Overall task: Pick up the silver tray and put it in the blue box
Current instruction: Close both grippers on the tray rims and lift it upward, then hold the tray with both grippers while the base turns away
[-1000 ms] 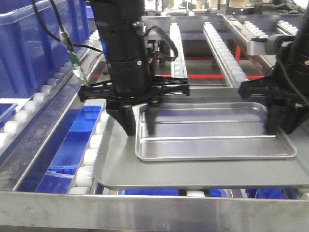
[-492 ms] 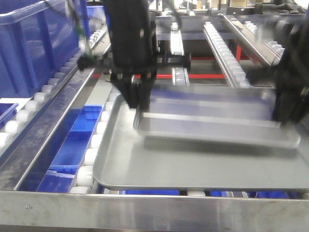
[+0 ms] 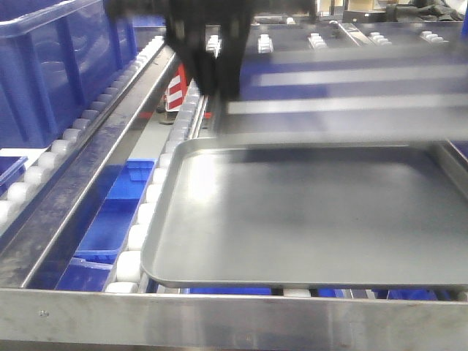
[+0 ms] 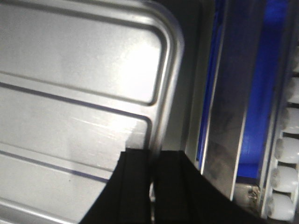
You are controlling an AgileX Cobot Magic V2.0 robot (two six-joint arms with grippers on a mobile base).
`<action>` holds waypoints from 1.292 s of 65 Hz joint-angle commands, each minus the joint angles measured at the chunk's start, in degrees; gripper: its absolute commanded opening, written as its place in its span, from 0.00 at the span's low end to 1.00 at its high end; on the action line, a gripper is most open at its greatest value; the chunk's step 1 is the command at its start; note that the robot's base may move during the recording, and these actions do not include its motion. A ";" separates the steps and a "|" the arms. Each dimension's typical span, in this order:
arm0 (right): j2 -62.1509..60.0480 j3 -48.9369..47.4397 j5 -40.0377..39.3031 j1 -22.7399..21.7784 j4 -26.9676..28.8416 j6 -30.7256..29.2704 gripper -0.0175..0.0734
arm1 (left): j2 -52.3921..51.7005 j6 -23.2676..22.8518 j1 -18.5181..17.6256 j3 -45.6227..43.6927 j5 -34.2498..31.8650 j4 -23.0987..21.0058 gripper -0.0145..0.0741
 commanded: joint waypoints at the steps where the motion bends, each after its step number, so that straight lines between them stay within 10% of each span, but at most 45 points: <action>1: -4.76 -1.72 -1.76 -0.29 -1.83 -0.95 0.25 | -6.40 1.63 -1.32 -1.73 2.45 3.06 0.05; 84: -6.96 -2.26 -1.47 -0.29 -1.09 -0.89 0.25 | -12.62 1.63 -2.34 1.64 9.46 2.79 0.05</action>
